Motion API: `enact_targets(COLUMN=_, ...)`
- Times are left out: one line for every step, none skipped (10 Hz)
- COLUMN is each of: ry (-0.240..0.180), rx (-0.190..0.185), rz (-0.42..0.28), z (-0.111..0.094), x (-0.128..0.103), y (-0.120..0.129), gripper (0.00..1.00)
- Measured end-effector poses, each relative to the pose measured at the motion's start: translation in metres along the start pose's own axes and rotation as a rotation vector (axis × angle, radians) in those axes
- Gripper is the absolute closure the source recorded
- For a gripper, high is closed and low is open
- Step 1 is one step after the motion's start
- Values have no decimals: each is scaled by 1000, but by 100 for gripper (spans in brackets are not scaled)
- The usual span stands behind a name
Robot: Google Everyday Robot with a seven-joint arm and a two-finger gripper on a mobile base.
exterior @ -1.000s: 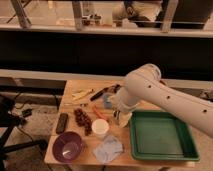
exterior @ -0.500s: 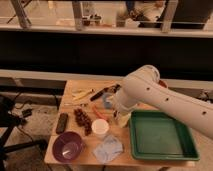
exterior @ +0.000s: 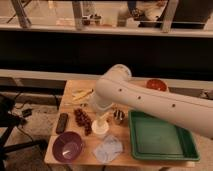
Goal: Place grapes in tray
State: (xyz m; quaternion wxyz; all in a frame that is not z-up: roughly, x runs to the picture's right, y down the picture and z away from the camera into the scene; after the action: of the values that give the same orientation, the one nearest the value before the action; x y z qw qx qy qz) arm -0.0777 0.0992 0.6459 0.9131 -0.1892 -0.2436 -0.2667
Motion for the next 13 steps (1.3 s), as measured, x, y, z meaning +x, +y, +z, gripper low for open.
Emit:
enact_targets(ry=-15, rx=10, rz=-37, z=6, x=-16, y=-14, gripper=20)
enact_targets(ry=-36, rx=24, rz=-81, z=12, x=-32, y=-30, gripper=20)
enact_targets(ry=-52, rx=33, rz=-109, z=16, x=-40, y=-38, gripper=20)
enact_targets(ry=-74, rx=46, rz=-141, z=20, x=-47, y=-49, gripper=20)
enact_targets(ry=-87, rx=53, rz=-154, z=23, x=-48, y=-54, gripper=20)
enact_targets(ry=-111, rx=61, rz=-154, z=29, x=-45, y=-61, gripper=20)
enact_targets(ry=-124, rx=65, rz=-152, z=33, x=-42, y=-66, gripper=20)
enact_targets(ry=-139, rx=69, rz=-148, z=39, x=-40, y=-72, gripper=20)
enact_targets(ry=-146, rx=72, rz=-146, z=45, x=-39, y=-75, gripper=20)
enact_targets(ry=-152, rx=73, rz=-147, z=51, x=-40, y=-77, gripper=20)
enact_targets(ry=-156, rx=74, rz=-150, z=56, x=-42, y=-78, gripper=20)
enact_targets(ry=-161, rx=74, rz=-149, z=60, x=-43, y=-78, gripper=20)
enact_targets(ry=-167, rx=75, rz=-148, z=64, x=-45, y=-79, gripper=20)
